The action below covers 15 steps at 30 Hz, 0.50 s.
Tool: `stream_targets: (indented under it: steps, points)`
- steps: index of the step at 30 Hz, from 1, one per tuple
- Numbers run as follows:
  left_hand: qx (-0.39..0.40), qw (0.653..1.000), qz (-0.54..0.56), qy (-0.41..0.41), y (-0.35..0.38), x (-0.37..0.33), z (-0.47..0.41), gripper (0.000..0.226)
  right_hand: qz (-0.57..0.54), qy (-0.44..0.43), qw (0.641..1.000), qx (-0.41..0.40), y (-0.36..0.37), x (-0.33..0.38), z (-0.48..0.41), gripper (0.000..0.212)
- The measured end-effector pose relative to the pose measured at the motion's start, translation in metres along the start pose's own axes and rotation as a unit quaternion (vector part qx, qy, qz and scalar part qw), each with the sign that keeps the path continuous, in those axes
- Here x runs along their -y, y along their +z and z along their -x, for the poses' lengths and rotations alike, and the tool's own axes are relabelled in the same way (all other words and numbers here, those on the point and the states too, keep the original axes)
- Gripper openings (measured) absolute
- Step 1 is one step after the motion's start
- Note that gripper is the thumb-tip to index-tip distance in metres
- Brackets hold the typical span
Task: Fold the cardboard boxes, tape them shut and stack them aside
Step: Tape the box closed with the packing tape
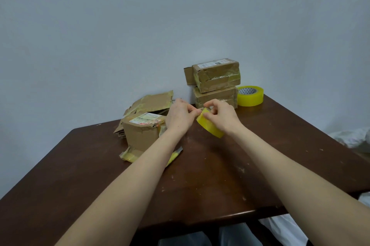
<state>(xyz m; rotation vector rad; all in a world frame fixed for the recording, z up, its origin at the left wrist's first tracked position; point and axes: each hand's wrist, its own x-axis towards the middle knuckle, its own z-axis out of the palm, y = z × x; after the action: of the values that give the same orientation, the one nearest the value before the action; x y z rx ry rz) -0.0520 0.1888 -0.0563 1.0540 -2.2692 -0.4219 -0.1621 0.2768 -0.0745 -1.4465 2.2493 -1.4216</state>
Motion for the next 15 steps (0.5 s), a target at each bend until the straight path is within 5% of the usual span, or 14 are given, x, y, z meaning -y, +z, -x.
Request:
stream_targets:
  steps: [8, 12, 15]
  points:
    - [-0.068, 0.989, 0.119, -0.052, -0.014, 0.020, -0.002, 0.023, -0.060, 0.028, 0.997, -0.032, 0.002, -0.013, -0.003, 0.019]
    - [-0.098, 0.995, 0.035, -0.015, -0.023, 0.032, -0.005, 0.019, 0.066, 0.047, 0.996, -0.048, 0.003, -0.020, -0.001, 0.022]
    - [-0.117, 0.993, -0.023, -0.022, -0.037, 0.053, -0.006, 0.022, 0.193, 0.081, 0.978, 0.014, 0.011, -0.026, 0.005, 0.027]
